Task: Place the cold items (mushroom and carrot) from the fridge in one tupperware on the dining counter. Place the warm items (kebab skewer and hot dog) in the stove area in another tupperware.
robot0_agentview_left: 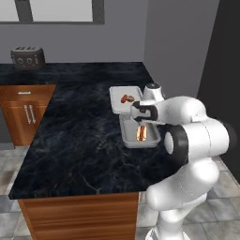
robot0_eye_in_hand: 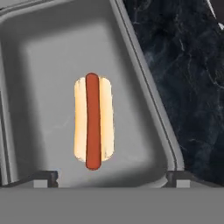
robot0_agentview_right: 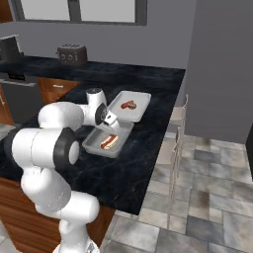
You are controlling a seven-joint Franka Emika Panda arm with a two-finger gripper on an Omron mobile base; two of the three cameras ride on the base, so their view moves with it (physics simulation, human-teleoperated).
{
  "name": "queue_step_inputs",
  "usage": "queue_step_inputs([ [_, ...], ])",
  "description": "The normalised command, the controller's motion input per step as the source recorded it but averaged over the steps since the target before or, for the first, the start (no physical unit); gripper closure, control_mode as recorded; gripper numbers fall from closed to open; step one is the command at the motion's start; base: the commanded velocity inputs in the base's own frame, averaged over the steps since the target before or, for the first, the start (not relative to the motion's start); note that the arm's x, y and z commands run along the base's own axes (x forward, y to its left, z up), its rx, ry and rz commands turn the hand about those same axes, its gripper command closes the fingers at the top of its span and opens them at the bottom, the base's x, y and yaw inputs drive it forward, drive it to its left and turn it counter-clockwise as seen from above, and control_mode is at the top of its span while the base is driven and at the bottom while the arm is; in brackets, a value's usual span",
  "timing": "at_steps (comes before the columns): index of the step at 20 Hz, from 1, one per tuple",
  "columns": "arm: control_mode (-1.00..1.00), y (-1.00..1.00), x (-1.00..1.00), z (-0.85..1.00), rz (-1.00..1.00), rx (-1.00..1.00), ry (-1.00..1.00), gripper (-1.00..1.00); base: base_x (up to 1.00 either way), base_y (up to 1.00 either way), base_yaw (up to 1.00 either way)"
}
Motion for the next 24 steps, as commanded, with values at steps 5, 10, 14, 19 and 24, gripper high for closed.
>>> queue_step_inputs([
  [5, -1.0, 0.11, -0.98, 0.78, 0.0, 0.0, -0.11, -1.0, 0.0, 0.0, 0.0],
  [10, -1.0, 0.12, -1.0, 0.76, 0.04, 0.0, -0.01, -1.0, 0.0, 0.0, 0.0],
  [14, -1.0, 0.14, -1.0, 0.74, 0.09, -0.05, 0.0, -1.0, 0.0, 0.0, 0.0],
  [19, -1.0, 0.06, -1.0, 0.68, 0.14, -0.08, 0.0, -1.0, 0.0, 0.0, 0.0],
  [24, -1.0, 0.0, -1.0, 0.5, 0.24, -0.07, 0.0, -1.0, 0.0, 0.0, 0.0],
])
